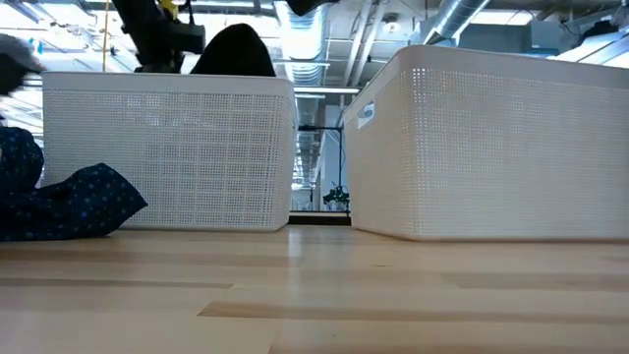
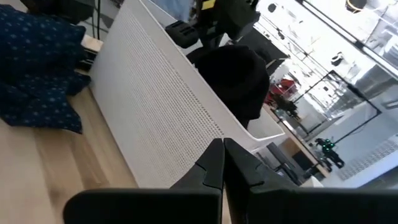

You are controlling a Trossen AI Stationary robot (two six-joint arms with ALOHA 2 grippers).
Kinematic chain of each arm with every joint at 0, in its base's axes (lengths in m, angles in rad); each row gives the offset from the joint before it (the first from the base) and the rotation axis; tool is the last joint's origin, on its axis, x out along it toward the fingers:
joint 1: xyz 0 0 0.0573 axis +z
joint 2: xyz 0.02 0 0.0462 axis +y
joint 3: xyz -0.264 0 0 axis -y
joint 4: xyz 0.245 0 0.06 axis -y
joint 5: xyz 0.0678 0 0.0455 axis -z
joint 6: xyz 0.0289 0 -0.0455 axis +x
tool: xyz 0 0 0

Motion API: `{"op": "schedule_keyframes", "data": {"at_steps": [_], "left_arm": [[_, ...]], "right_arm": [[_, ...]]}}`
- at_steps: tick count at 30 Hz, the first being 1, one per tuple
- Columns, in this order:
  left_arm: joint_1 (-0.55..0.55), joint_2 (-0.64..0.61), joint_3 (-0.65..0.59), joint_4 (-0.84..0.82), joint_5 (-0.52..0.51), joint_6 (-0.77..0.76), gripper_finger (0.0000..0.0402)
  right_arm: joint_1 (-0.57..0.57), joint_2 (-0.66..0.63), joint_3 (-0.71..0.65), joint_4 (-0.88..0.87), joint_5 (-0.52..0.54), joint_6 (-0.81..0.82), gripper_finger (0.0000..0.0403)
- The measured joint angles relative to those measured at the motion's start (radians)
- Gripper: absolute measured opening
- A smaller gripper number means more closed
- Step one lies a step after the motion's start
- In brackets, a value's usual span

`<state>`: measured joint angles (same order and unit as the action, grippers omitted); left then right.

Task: Sort clothes
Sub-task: Put the black shirt into the left laundry bin

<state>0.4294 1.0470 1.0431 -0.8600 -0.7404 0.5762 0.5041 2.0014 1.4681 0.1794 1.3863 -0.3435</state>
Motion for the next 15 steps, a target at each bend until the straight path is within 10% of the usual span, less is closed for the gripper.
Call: {"op": "schedule_keyframes", "data": {"at_steps": [15], "left_arm": [[0.182,0.106,0.0,-0.095,0.298,-0.091,0.0008]], "right_arm": [[0.008,0.0,0.0,-0.011,-0.027,0.045,0.0024]]}}
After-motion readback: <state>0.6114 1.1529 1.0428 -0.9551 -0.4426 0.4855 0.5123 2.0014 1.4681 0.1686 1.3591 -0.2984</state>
